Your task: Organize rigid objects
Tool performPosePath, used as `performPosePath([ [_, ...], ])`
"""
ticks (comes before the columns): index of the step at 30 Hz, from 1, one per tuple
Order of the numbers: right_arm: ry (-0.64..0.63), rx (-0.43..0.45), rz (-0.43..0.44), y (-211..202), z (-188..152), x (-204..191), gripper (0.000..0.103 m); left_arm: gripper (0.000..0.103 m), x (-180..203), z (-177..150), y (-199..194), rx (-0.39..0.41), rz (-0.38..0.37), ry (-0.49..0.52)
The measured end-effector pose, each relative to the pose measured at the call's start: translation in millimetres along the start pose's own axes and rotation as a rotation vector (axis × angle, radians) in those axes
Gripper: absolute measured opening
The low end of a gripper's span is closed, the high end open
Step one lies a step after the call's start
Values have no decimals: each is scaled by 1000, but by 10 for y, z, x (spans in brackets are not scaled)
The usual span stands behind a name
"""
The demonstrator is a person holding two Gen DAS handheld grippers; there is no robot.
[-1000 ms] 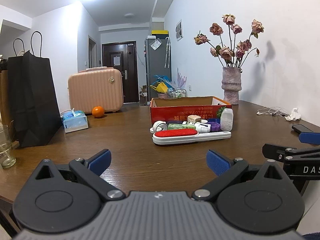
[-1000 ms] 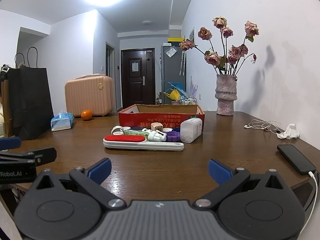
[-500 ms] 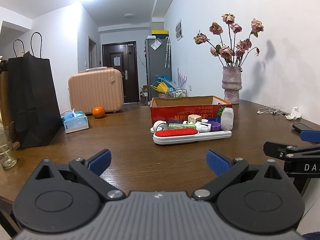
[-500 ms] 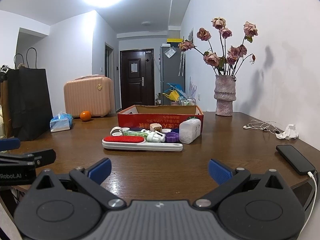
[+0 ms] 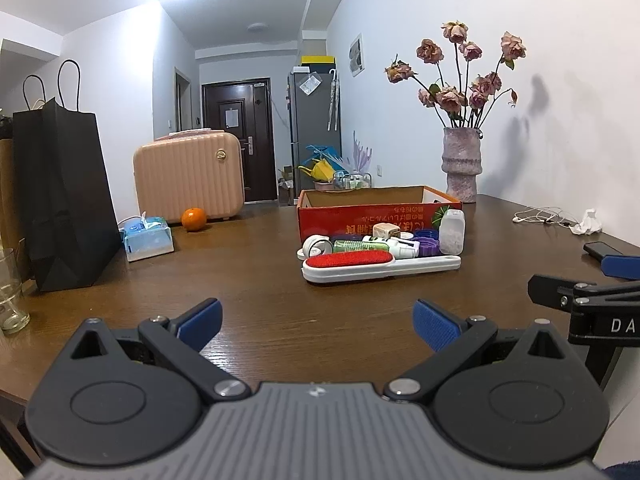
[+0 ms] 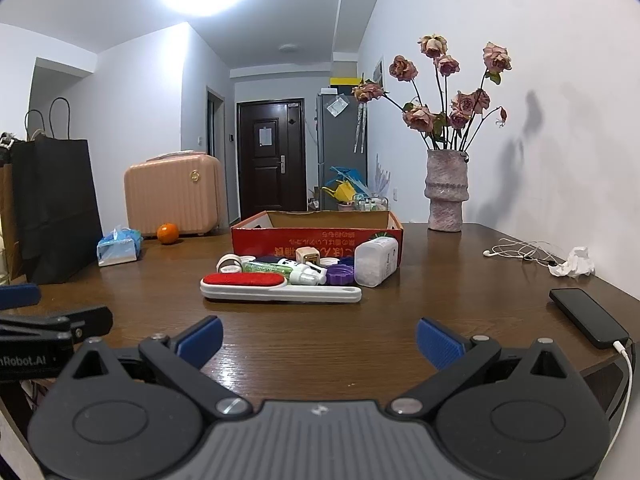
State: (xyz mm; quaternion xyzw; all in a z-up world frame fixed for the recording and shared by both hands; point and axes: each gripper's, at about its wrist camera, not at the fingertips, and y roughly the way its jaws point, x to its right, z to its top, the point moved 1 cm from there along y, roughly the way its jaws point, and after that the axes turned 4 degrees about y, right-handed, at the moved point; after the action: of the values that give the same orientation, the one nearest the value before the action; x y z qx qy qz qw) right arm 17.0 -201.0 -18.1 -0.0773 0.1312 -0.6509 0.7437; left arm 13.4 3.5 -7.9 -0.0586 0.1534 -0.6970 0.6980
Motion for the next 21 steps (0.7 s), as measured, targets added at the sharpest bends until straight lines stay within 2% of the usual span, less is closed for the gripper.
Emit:
performPosePath([
  [21,1,-2,-1,35,-3,-24,103,103,14,2,13,-3,21,8],
])
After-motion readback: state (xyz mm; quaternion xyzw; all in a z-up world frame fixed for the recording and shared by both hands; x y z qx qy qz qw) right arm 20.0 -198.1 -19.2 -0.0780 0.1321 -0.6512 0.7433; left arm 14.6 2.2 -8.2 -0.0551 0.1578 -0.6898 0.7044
